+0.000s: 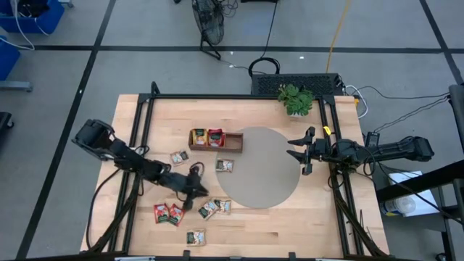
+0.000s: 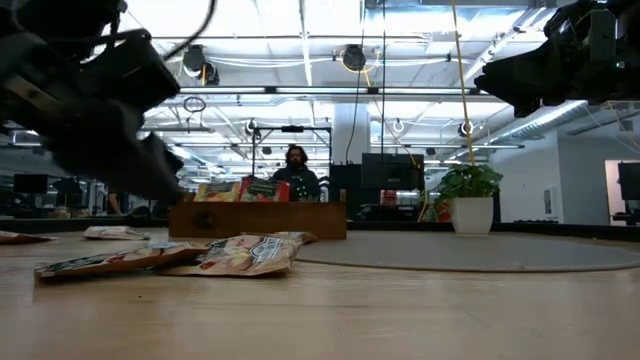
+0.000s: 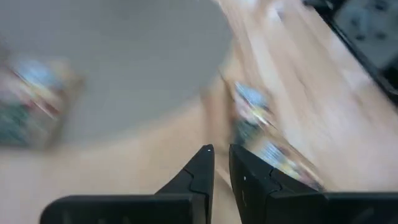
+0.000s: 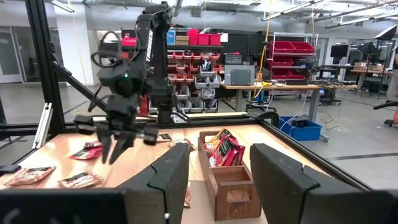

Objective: Pick & Place Tea
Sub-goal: Put the red tea bag into the middle section of the wooden organizer

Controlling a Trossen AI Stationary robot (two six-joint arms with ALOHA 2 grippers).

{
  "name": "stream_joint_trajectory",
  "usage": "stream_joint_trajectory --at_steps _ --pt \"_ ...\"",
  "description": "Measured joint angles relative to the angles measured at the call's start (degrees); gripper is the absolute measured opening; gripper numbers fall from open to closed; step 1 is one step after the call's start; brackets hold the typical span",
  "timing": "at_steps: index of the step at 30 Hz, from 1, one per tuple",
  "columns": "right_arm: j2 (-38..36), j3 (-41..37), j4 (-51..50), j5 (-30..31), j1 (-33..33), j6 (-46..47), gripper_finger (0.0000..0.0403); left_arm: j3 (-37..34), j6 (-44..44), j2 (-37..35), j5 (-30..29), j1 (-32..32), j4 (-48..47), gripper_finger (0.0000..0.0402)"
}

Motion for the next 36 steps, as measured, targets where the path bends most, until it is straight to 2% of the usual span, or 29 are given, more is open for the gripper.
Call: stream_joint_trajectory --at_steps 3,5,9,13,15,17,22,26,28,32,36 --pt "-0.02 -0.02 0.00 0.00 0.00 0.00 0.0155 5.06 -8.82 -3.37 8.31 -0.07 -18.88 0.0051" --pt "-0.01 -0.01 0.00 0.00 -0.01 0.00 0.0155 10.56 -12.01 -4.77 11.60 -0.40 -34.19 0.0051" --pt "-0.01 -0.01 0.00 0.00 0.00 0.00 0.0155 23.17 -10.74 -4.96 14.28 -1.07 -59.31 0.0051" --pt "0.00 0.00 0.00 -0.02 0.00 0.00 0.0155 35.09 -11.29 -0.51 15.92 -1.07 -78.58 0.0051" --pt "-0.02 -0.01 0.00 -0.02 0.00 0.00 0.0155 39.15 -11.40 2.17 17.64 -1.00 -85.24 0.0051" --pt "0.00 0.00 0.00 0.00 -0.02 0.00 0.0155 41.21 -10.62 4.10 19.94 -0.84 -87.96 0.0051" --pt "-0.02 0.00 0.00 -0.01 0.00 0.00 0.0155 41.59 -10.54 6.76 27.03 0.70 -88.13 0.0053" --pt "-0.02 0.00 0.00 0.00 -0.01 0.00 0.0155 41.59 -12.29 7.58 31.54 1.76 -88.09 0.0086" --pt "-0.02 0.00 0.00 0.00 -0.02 0.00 0.0155 41.64 -10.82 7.94 31.13 1.77 -87.96 0.0115" --pt "-0.02 -0.02 0.00 -0.01 -0.01 0.00 0.0155 41.59 -3.64 10.15 26.63 1.39 -86.12 0.0180" --pt "-0.02 0.00 0.00 -0.02 0.00 0.00 0.0155 41.61 0.74 11.58 25.26 1.06 -85.02 0.0224"
